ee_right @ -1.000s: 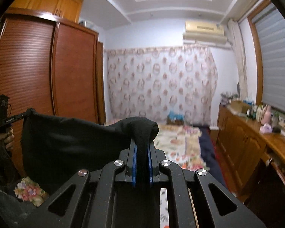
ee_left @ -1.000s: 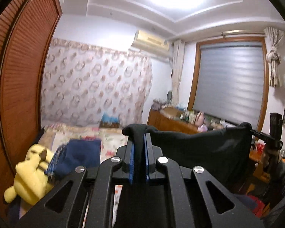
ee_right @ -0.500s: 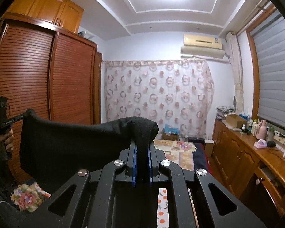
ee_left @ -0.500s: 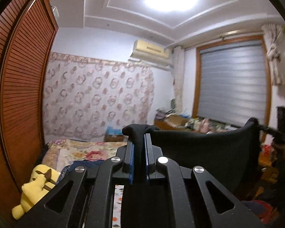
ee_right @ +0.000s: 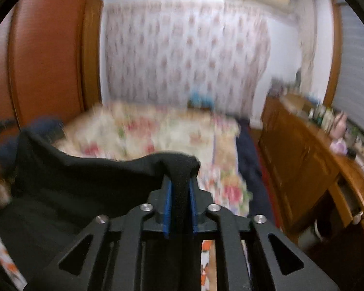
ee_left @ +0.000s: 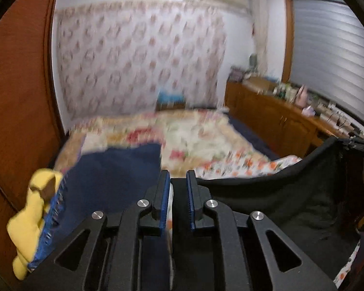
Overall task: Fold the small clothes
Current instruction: 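Lay the lifted hem over the shirt body and open both grippers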
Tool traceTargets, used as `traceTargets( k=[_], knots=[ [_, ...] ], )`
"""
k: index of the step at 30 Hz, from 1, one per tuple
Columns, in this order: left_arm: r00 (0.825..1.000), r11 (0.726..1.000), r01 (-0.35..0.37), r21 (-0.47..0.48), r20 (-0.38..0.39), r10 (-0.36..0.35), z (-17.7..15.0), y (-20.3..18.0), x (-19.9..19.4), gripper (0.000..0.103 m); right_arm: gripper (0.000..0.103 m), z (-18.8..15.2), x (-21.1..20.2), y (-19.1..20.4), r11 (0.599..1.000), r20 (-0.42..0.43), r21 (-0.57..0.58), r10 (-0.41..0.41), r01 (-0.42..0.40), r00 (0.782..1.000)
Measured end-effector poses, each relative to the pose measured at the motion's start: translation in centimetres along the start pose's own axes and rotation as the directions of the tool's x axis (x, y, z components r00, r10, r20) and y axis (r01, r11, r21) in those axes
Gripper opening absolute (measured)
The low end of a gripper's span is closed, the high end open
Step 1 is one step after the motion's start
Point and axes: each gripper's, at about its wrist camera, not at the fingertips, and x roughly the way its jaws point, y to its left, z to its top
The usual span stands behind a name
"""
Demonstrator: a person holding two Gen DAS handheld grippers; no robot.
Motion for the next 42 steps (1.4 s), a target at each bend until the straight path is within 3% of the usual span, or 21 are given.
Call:
traceTargets(
  k=[1, 3, 5, 11, 12, 14, 18, 23, 29, 37, 42],
  knots=[
    [1.0, 1.0, 0.012, -0.001, -0.012, -0.012, -0.3, 0.1, 0.1, 0.015, 0.024, -0.8, 2.1, -0.5, 0.999, -0.053, 0.029, -0.036, 0.038, 0.998],
    [1.0, 1.0, 0.009, 0.004, -0.006, -0.009, -1.1, 0.0, -0.4, 0.027, 0.029, -2.2, 4.5, -1.2, 0.995, -0.122, 0.097, -0.008, 0.02, 0.992],
    [1.0, 1.0, 0.023, 0.004, 0.004, -0.023, -1.6, -0.2, -1.3, 0.042, 0.039, -3.1, 5.1, -1.2, 0.993, -0.137, 0.12, 0.005, 0.012, 0.991],
    [0.998, 0.998, 0.056, 0.038, -0.025, -0.055, -3.3, -1.7, -3.5, 0.046, 0.055, -3.2, 3.4, -1.8, 0.99, -0.117, 0.138, 0.044, -0.028, 0.992],
    [0.997, 0.996, 0.066, 0.055, -0.04, -0.064, -3.9, -2.3, -3.7, 0.051, 0.055, -3.7, 3.0, -1.9, 0.99, -0.117, 0.137, 0.049, -0.033, 0.992],
    [0.996, 0.995, 0.08, 0.061, -0.056, -0.077, -5.2, -2.9, -3.9, 0.08, 0.056, -4.8, 1.9, -1.6, 0.99, -0.126, 0.132, 0.069, -0.052, 0.99],
    [0.991, 0.994, 0.105, 0.04, -0.091, -0.101, -7.6, -3.6, -4.3, 0.081, 0.058, -7.7, 2.3, -2.0, 0.985, -0.16, 0.155, 0.107, -0.082, 0.981],
    [0.987, 0.994, 0.102, 0.027, -0.129, -0.098, -10.1, -4.6, -4.5, 0.081, 0.059, -9.6, 0.8, -1.5, 0.987, -0.19, 0.141, 0.099, -0.073, 0.977],
    [0.978, 0.999, 0.048, 0.011, -0.204, -0.045, -12.0, -5.3, -3.5, 0.081, 0.059, -8.9, 0.8, -1.6, 0.988, -0.237, 0.147, 0.071, -0.037, 0.969],
    [0.973, 1.0, 0.007, -0.003, -0.229, -0.008, -13.4, -4.7, -3.2, 0.081, 0.059, -7.0, 3.3, -1.7, 0.987, -0.26, 0.158, 0.076, -0.035, 0.963],
    [0.973, 1.0, -0.021, 0.001, -0.232, 0.021, -13.8, -4.0, -3.4, 0.081, 0.059, -6.8, 4.3, -1.2, 0.994, -0.247, 0.112, 0.03, -0.002, 0.969]
  ],
)
